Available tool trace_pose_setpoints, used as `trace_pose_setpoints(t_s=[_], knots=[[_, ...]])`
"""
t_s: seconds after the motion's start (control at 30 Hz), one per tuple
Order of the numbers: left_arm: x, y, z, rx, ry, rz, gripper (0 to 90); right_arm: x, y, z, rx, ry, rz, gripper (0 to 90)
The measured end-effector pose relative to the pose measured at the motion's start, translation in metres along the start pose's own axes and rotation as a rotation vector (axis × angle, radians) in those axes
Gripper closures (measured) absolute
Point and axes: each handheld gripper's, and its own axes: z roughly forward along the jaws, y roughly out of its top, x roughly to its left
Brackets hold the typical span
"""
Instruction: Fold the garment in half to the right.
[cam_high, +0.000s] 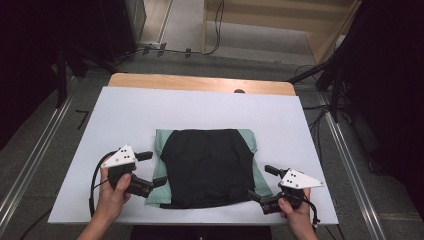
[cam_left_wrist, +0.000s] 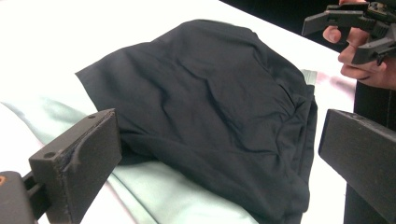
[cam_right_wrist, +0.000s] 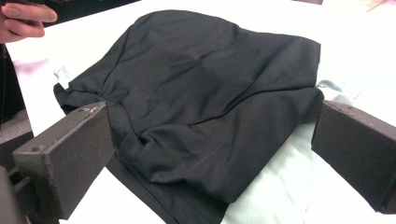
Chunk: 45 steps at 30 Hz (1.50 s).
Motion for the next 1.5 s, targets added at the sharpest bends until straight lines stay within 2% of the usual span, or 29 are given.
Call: trace_pose_setpoints(t_s=[0.13, 0.43, 0.6, 0.77, 0.97, 1.17, 1.23, 1.4, 1.5], knots=[[0.006, 0.005, 0.002, -0.001, 0.004, -0.008, 0.0, 0.001, 0.000, 0.000, 0.004, -0.001, -0.009, 0.0], [0.047, 0.020, 0.013, 0.012, 0.037, -0.069, 0.0, 0.001, 0.000, 0.001, 0.005, 0.004, -0.008, 0.0], [0.076, 0.025, 0.019, 0.005, 0.040, -0.148, 0.0, 0.002, -0.001, 0.000, 0.008, 0.004, -0.006, 0.0], [0.095, 0.027, 0.031, 0.027, 0.060, -0.192, 1.5, 0.002, -0.001, 0.001, 0.009, 0.005, -0.004, 0.0], [0.108, 0.028, 0.048, 0.080, 0.079, -0.220, 7.3, 0.002, -0.002, 0.002, 0.013, 0.005, -0.004, 0.0], [0.120, 0.027, 0.061, 0.103, 0.123, -0.289, 16.3, 0.002, -0.002, 0.003, 0.014, 0.009, -0.003, 0.0], [0.122, 0.025, 0.065, 0.120, 0.152, -0.302, 19.6, 0.003, -0.002, 0.003, 0.013, 0.011, 0.000, 0.0], [0.123, 0.019, 0.075, 0.164, 0.171, -0.332, 24.8, 0.004, -0.002, 0.005, 0.016, 0.015, -0.007, 0.0], [0.124, 0.018, 0.077, 0.180, 0.181, -0.359, 36.2, 0.005, -0.002, 0.006, 0.018, 0.019, -0.007, 0.0]])
